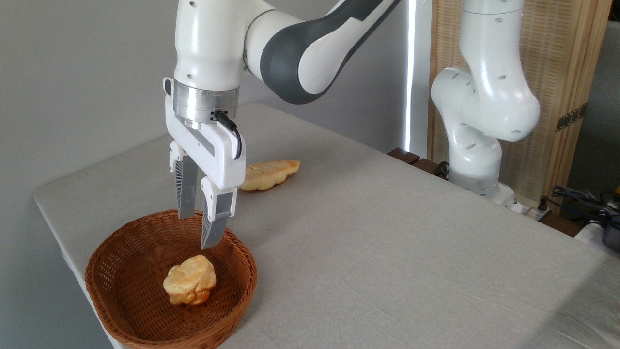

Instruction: Put bread into the basket

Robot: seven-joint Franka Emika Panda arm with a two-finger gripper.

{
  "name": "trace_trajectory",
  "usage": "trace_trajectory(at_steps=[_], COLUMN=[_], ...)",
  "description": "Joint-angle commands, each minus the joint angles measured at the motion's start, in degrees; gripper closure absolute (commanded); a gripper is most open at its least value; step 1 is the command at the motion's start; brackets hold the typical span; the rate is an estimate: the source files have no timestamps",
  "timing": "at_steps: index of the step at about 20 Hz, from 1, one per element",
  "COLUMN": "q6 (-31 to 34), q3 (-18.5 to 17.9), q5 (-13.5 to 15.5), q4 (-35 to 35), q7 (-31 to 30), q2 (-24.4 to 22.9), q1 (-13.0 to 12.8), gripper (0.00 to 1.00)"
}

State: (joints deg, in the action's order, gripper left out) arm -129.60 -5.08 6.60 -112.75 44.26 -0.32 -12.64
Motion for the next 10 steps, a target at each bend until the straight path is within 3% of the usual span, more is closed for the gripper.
trace_trajectory(at_steps=[1, 5, 8, 10], q6=[5.3, 16.27, 27.09, 30.09], q3=[-0.55, -0.81, -0.72, -0.72], q5=[0.17, -0.36, -3.17, -3.35], q4=[0.68, 3.14, 8.05, 10.34], q7=[-2.68, -3.91, -5.67, -5.85], q2=[-1.61, -3.98, -4.43, -4.6], q1=[-0.28, -0.1, 0.07, 0.07], gripper=[0.0, 0.0, 0.0, 0.0])
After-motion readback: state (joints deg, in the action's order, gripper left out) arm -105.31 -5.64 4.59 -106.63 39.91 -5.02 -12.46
